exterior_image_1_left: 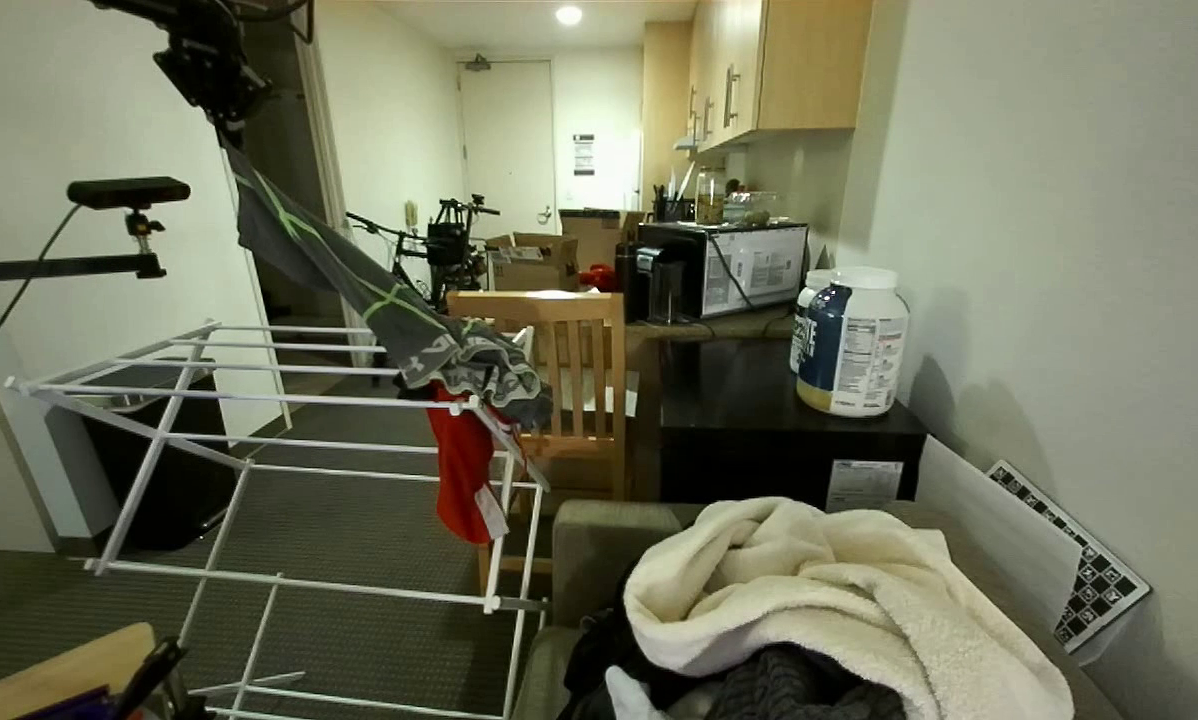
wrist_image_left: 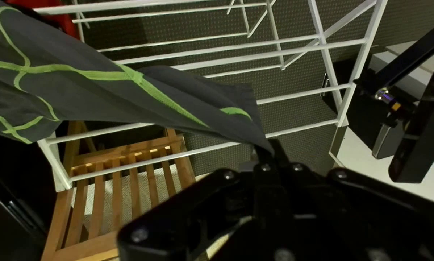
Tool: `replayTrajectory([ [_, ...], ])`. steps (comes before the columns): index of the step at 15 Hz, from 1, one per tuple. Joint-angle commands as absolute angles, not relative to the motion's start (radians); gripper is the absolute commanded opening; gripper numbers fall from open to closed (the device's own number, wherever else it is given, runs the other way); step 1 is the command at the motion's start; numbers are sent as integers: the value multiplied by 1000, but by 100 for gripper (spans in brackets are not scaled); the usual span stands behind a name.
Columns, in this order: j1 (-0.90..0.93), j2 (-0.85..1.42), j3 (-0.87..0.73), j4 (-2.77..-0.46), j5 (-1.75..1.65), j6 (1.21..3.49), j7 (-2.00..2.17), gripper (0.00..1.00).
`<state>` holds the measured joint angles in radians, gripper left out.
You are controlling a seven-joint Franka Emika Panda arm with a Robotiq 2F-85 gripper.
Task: Pick up the cycling shorts and put them on the white stand
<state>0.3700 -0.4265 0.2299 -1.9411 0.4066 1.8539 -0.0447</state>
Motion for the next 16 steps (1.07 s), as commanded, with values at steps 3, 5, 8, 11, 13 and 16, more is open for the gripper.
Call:
replayTrajectory([
  [3, 364, -504, 206, -2046, 437, 1833, -122, 41],
  [5, 358, -512, 194, -2071, 430, 1837, -135, 54],
  [8, 342, -512, 165, -2101, 423, 1835, -150, 73],
  [11, 312, -497, 141, -2137, 412, 1848, -146, 92],
  [13, 279, -485, 124, -2157, 398, 1849, -131, 100],
  [16, 223, -484, 105, -2194, 371, 1873, -110, 100],
])
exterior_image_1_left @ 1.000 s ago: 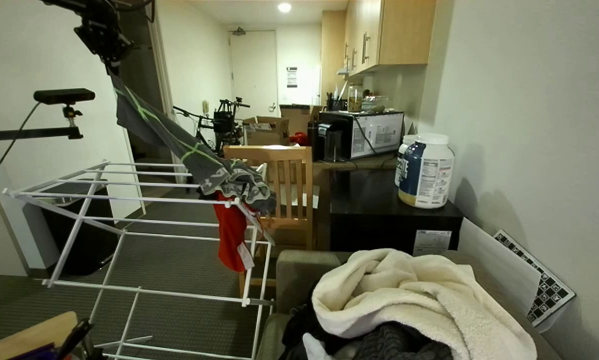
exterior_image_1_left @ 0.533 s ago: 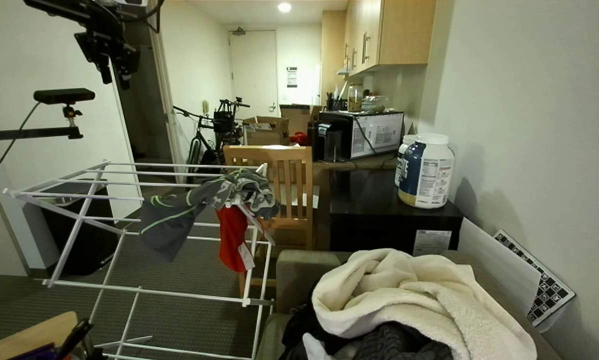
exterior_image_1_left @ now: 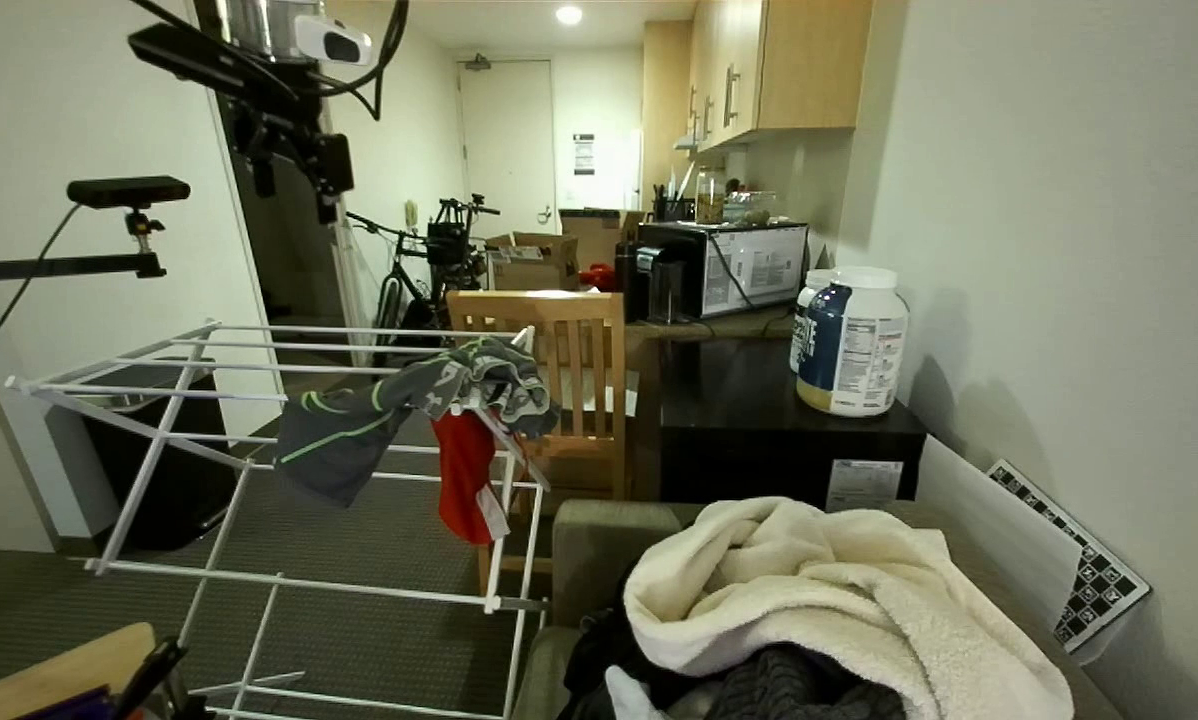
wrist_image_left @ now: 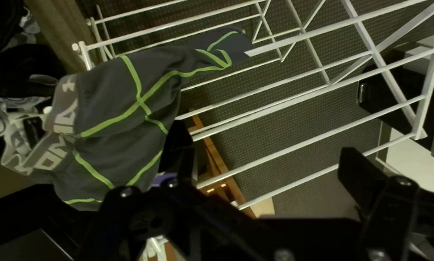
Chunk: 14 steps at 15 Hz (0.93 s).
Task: Pick up the cycling shorts and put them on the white stand
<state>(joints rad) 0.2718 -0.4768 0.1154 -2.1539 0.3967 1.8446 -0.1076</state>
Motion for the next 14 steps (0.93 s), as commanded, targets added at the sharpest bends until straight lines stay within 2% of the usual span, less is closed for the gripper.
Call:
replayTrajectory([
  [1, 203, -485, 100, -2206, 358, 1887, -101, 100],
  [14, 44, -494, 64, -2361, 176, 2010, 21, 100],
])
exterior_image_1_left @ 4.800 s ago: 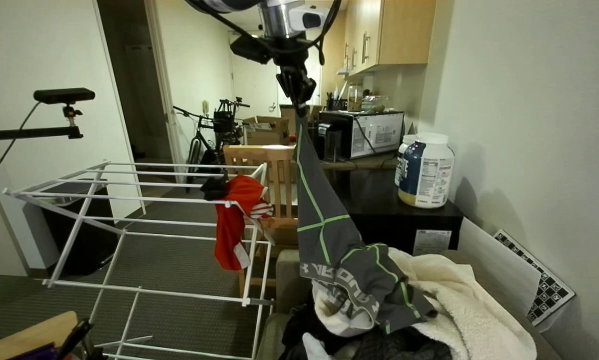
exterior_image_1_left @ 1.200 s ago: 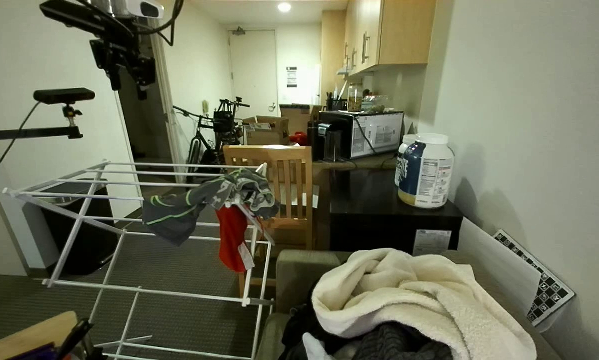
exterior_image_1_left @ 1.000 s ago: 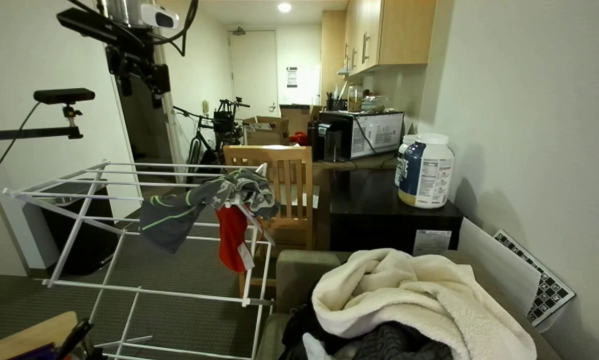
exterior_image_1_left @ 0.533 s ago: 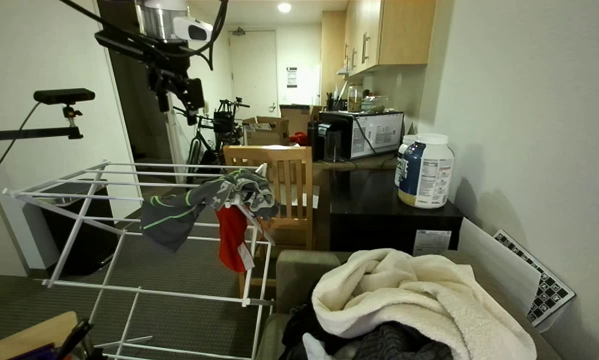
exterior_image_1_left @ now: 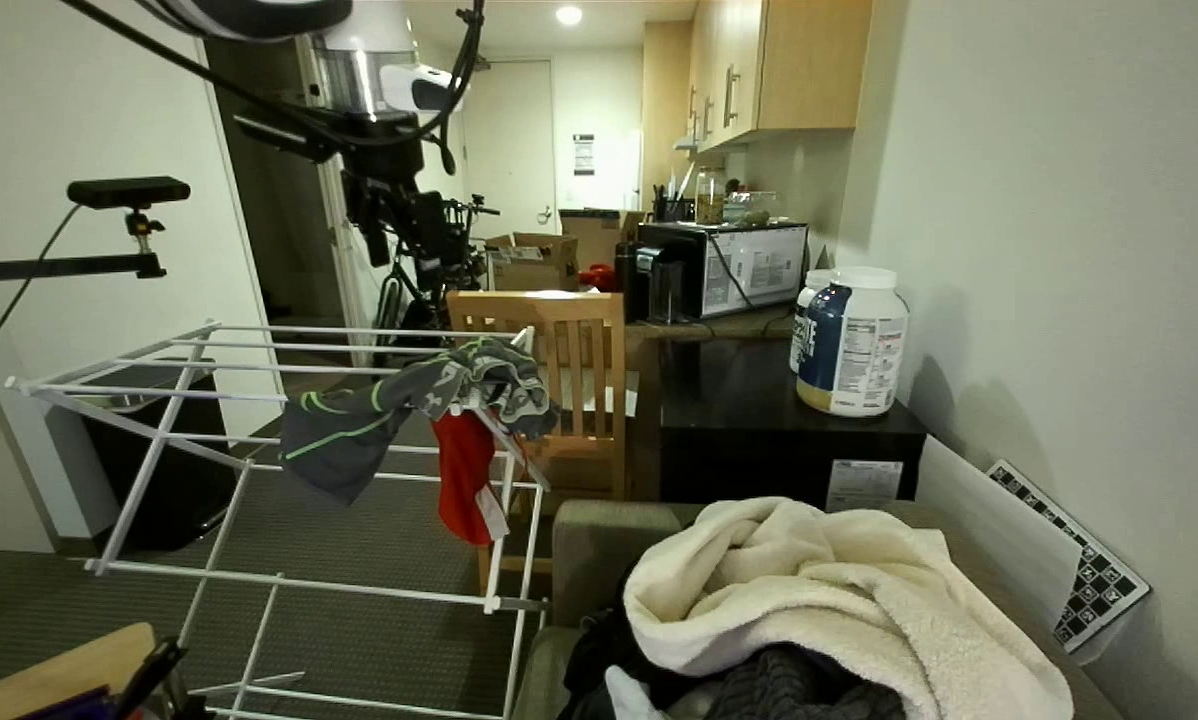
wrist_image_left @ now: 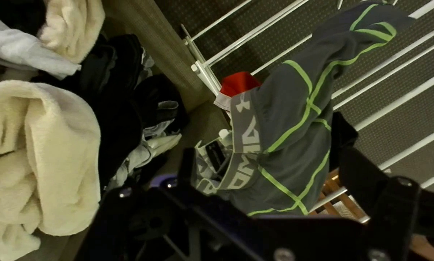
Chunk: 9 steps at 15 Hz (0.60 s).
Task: Pick up the cycling shorts and put them on the white stand
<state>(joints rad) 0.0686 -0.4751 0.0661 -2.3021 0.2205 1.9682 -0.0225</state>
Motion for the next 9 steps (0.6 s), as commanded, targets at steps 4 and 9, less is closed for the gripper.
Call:
replayTrajectory([
  [4, 11, -488, 46, -2410, 133, 2036, 55, 100],
  [9, 27, -481, 30, -2478, 176, 2042, 43, 100],
])
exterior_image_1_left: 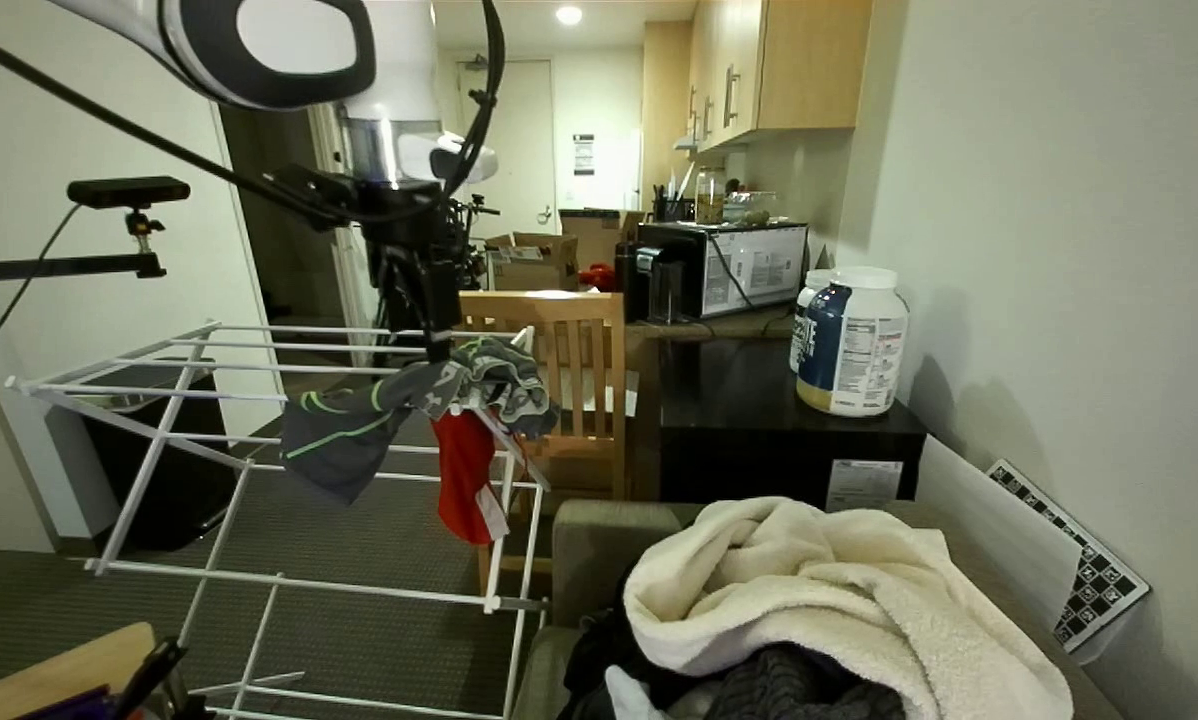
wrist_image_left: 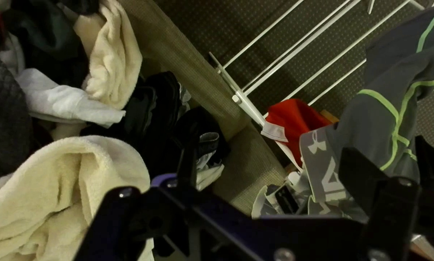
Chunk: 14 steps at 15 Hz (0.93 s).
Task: Pick up the cycling shorts and put them on the white stand
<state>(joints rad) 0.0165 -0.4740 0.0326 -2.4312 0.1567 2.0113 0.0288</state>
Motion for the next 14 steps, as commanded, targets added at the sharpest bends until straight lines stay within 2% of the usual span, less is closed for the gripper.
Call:
replayTrajectory([
  [1, 33, -478, 28, -2490, 189, 2049, 37, 100],
  [8, 78, -410, 15, -2537, 334, 2195, 4, 100],
  [14, 114, -270, 28, -2528, 429, 2439, 24, 100],
])
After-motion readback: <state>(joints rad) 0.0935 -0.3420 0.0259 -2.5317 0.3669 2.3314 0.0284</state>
